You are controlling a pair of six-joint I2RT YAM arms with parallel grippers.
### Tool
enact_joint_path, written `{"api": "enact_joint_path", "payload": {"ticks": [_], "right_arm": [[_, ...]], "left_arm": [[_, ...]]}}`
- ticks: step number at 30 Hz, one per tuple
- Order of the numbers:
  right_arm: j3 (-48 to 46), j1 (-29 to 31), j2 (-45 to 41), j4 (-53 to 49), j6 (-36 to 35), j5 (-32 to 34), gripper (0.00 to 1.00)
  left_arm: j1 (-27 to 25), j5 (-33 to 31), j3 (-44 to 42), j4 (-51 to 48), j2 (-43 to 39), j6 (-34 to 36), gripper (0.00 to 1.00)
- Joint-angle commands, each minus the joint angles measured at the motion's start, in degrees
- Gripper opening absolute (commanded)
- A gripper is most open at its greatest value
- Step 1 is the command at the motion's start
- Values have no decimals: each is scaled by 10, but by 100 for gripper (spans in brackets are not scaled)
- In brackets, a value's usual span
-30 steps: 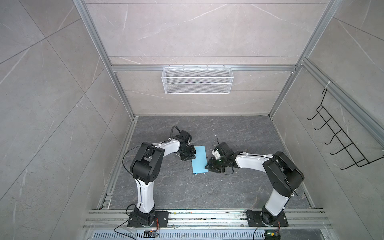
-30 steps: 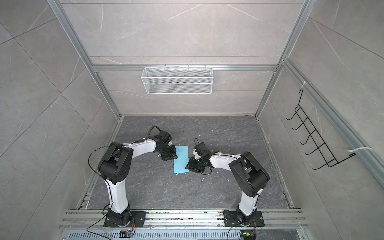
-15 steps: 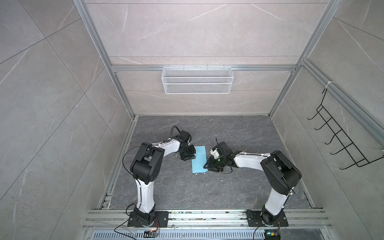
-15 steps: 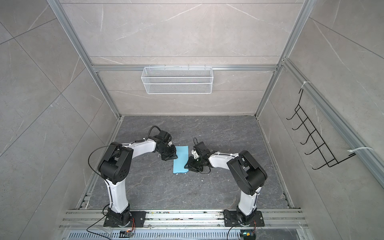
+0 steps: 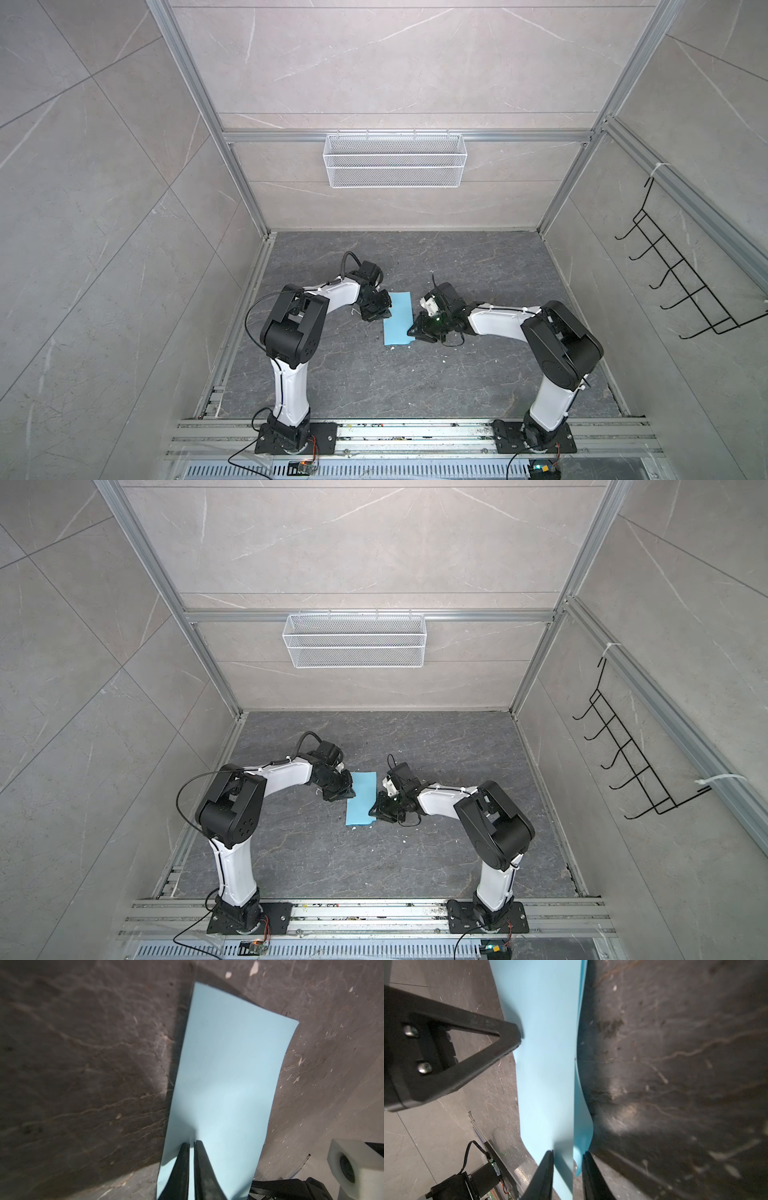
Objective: Fold a paper plane with a square sheet of paper (pick it up from the middle)
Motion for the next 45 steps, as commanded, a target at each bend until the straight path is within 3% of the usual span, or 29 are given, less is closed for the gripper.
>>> {"api": "enact_joint_path", "payload": {"ticks": [1, 11, 25, 45], "right_arm": [[-3, -2, -19, -14, 3, -15, 28], [9, -2, -22, -54, -7, -18, 26], [-3, -2, -28, 2, 22, -20, 21], [27, -1, -4, -41, 6, -17, 16]], "left_arm": [[2, -28, -10, -33, 29, 0, 13], [1, -29, -10, -33, 32, 2, 13], [1, -29, -11, -33, 32, 2, 13], [2, -27, -9, -33, 34, 2, 13]]}}
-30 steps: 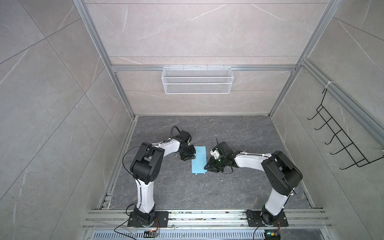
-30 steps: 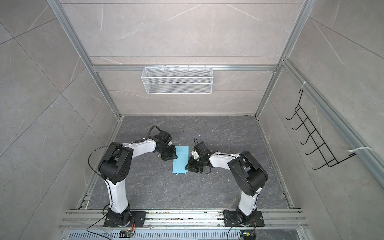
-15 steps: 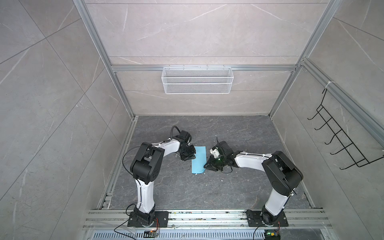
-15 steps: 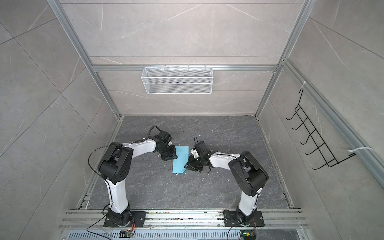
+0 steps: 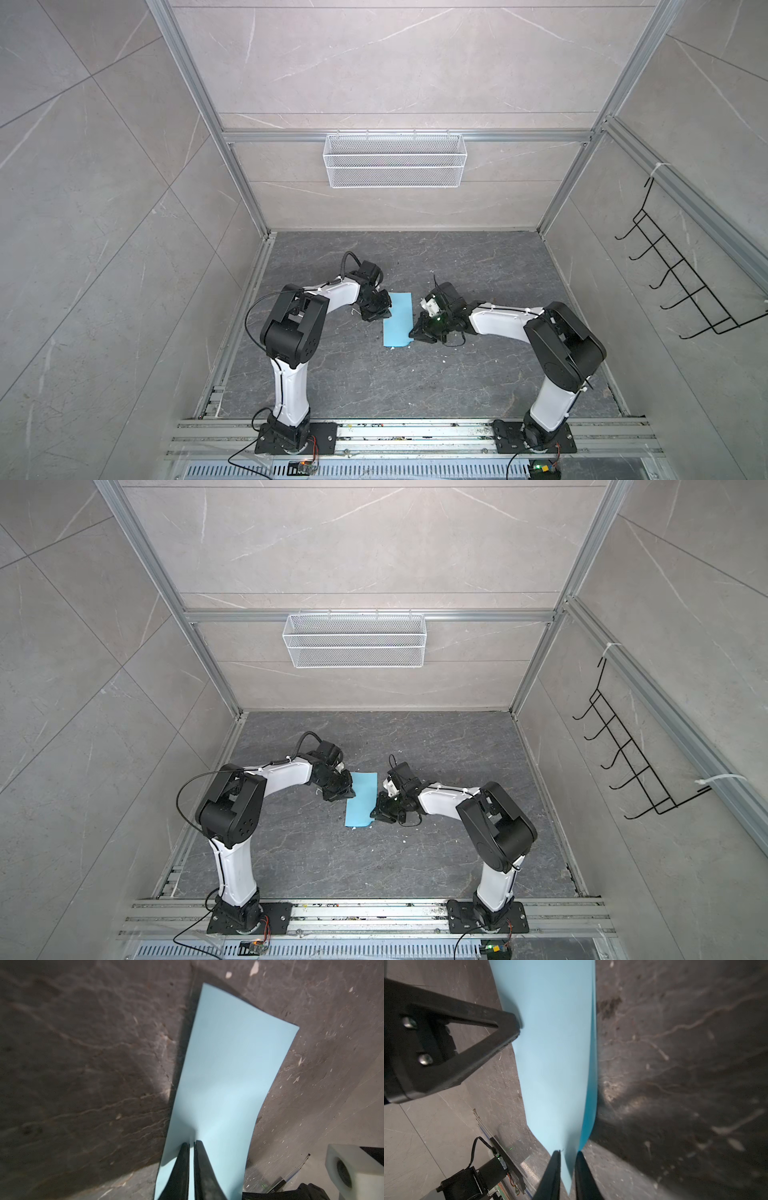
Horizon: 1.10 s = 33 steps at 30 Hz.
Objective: Fold a paper plane with a square sheet of paper (pick it up from the middle)
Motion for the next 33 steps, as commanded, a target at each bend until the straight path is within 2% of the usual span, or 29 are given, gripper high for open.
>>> {"api": "enact_joint_path", "payload": {"ticks": [1, 13, 17, 23, 28, 33], "right_arm": [[20, -1, 5, -13, -9, -5, 14], [34, -1, 0, -36, -5, -8, 4], [38, -1, 1, -44, -5, -9, 1], [71, -2, 7, -151, -91, -12, 1], [103, -12, 20, -248, -192, 1, 1], [152, -18, 32, -352, -276, 95, 0]], "left_arm": [[2, -27, -9, -33, 33, 2, 13], [2, -29, -8, -35, 30, 3, 13], [2, -5, -10, -16, -2, 2, 16], [5, 65, -21, 59, -65, 17, 24], [5, 88, -22, 68, -67, 49, 25], [1, 111, -23, 77, -61, 56, 25]]}}
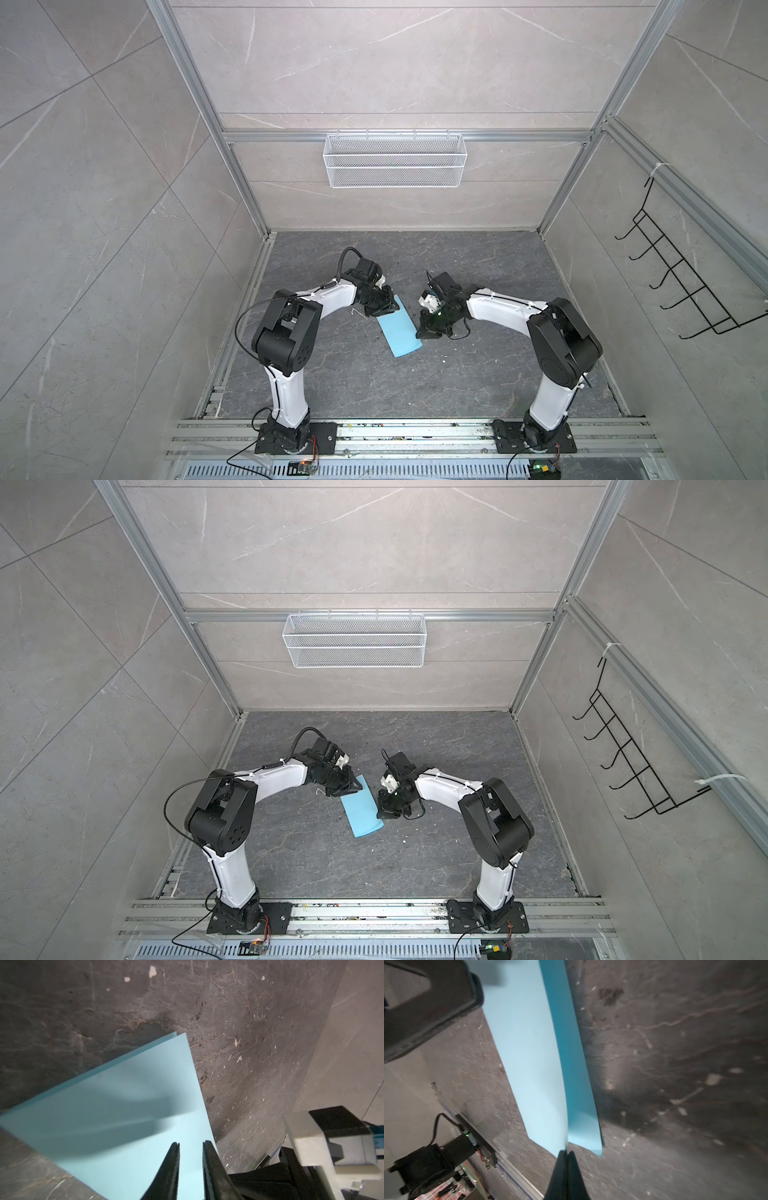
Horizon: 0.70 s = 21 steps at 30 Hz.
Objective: Fold a paper plane with a square sheet of paper (pick it up from the middle)
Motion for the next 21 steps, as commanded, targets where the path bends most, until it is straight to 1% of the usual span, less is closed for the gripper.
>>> {"api": "enact_joint_path", "payload": {"ticks": [1, 4, 7, 14, 21], "right_arm": [[37, -3, 12, -105, -90, 78, 0], [58, -3, 15, -121, -104, 115, 0], [67, -3, 21, -120, -107, 114, 0], [60, -3, 29, -91, -79, 71, 0], [59, -3, 34, -69, -56, 39, 0]], "left_arm": [[-1, 34, 1, 21, -13, 24, 25], [-6, 37, 0, 24, -6, 23, 24], [-12, 32, -4, 22, 2, 24, 22], [-16, -17, -11, -11, 27, 26, 14], [-16, -44, -17, -24, 39, 24, 12]]}}
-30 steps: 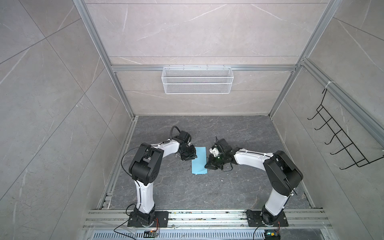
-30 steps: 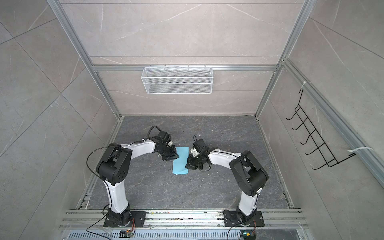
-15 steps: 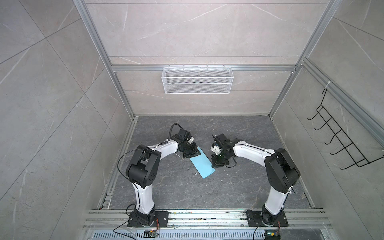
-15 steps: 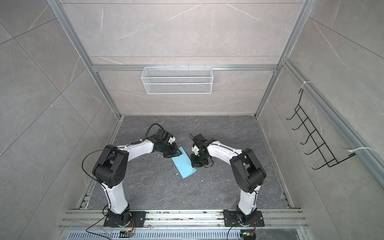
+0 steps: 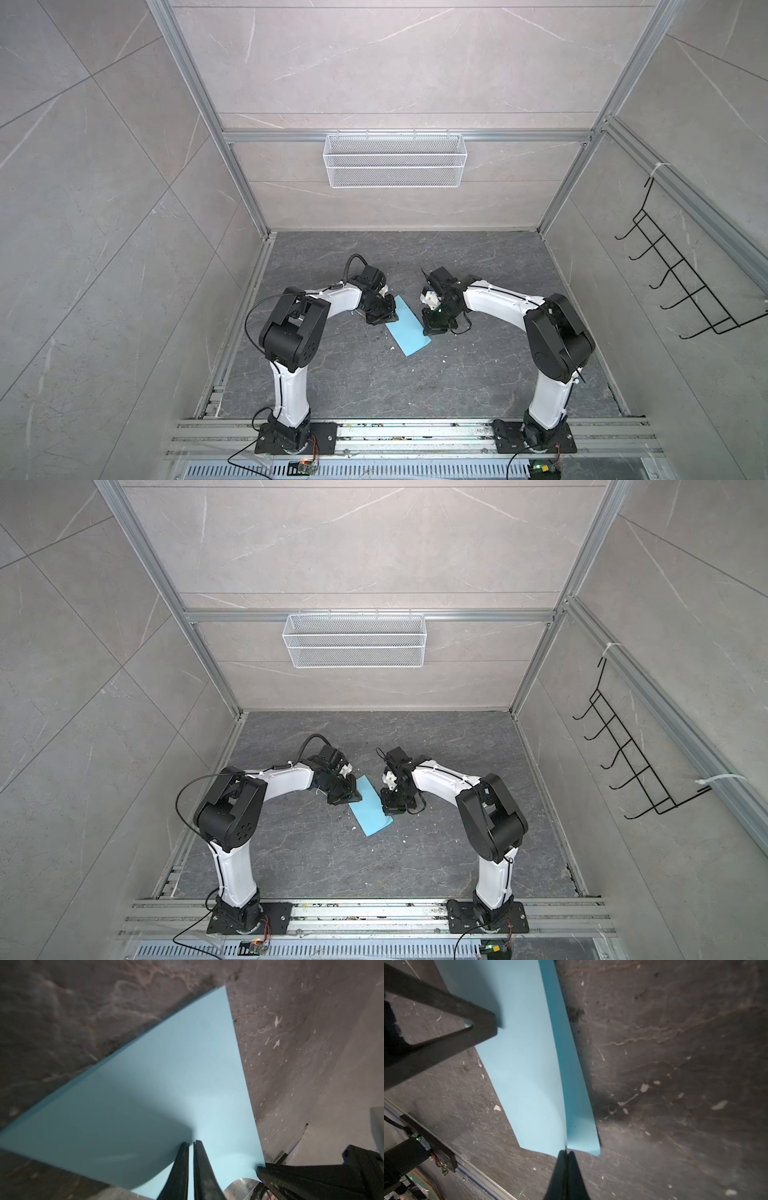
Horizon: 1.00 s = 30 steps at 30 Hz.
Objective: Fold a paper plane with a square sheet of paper (pick it up from the middle)
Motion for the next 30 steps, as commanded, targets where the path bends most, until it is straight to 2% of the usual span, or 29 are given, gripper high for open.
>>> {"api": "enact_joint_path", "payload": {"ticks": [1, 8, 12, 18, 30], "right_arm": [[3, 0, 7, 13, 18, -25, 0], [-14, 0, 10, 104, 69, -118, 1], [-23, 0, 20, 162, 112, -148, 1], [-22, 9, 38, 187, 133, -141, 1], [-28, 15, 57, 181, 131, -101, 1]], "left_arm": [[0, -19, -5, -16, 7, 10, 12], [0, -33, -18, -18, 13, 12, 11], [0, -36, -20, -19, 14, 12, 11], [0, -31, -11, -23, 7, 14, 11], [10, -7, 10, -29, -46, 10, 16]]}}
